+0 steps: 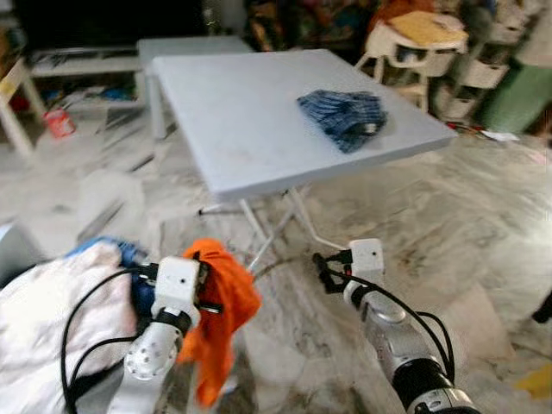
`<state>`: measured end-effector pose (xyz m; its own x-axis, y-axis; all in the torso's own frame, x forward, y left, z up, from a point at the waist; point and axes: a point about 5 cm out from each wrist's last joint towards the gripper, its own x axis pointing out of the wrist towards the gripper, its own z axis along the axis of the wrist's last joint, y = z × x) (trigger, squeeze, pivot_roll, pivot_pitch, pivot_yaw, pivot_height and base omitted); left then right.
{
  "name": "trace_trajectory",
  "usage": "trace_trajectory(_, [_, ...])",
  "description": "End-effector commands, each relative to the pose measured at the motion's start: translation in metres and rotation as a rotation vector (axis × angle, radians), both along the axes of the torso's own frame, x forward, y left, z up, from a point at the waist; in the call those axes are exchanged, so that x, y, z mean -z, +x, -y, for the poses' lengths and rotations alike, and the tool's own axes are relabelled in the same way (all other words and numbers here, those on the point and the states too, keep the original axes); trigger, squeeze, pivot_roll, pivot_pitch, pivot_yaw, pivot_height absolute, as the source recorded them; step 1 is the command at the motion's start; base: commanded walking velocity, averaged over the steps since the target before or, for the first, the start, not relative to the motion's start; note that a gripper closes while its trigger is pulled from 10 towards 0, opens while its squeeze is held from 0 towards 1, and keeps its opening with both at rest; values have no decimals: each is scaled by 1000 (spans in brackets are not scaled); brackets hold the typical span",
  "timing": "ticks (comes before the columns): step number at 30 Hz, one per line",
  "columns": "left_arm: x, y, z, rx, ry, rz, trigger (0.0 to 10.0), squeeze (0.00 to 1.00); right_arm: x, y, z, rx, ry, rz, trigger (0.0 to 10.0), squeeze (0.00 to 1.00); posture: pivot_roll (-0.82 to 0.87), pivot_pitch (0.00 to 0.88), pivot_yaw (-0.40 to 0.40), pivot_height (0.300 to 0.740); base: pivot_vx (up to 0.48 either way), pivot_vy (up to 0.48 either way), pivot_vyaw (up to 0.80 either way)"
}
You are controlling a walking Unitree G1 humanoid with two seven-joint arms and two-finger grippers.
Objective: Hang hanger
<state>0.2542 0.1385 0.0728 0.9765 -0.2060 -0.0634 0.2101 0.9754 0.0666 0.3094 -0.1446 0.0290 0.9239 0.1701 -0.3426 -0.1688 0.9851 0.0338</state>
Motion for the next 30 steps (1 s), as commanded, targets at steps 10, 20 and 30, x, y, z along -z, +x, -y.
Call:
trace_trajectory(10, [0,-1,5,39,19,11,10000,0,-3,3,-2,0,9,11,10000,0,79,0,-70,740,407,0,-599])
trace_trajectory(20, [12,-3,-6,42,74,-60,10000,0,-1,2,-10,39,51,14,10000,0,90,0,-8,740,39,0,-50])
trace_trajectory(30, [24,11,-18,62,156,-105,10000,0,0,5,7,180,96,19,10000,0,12,0,101,740,0,0,0])
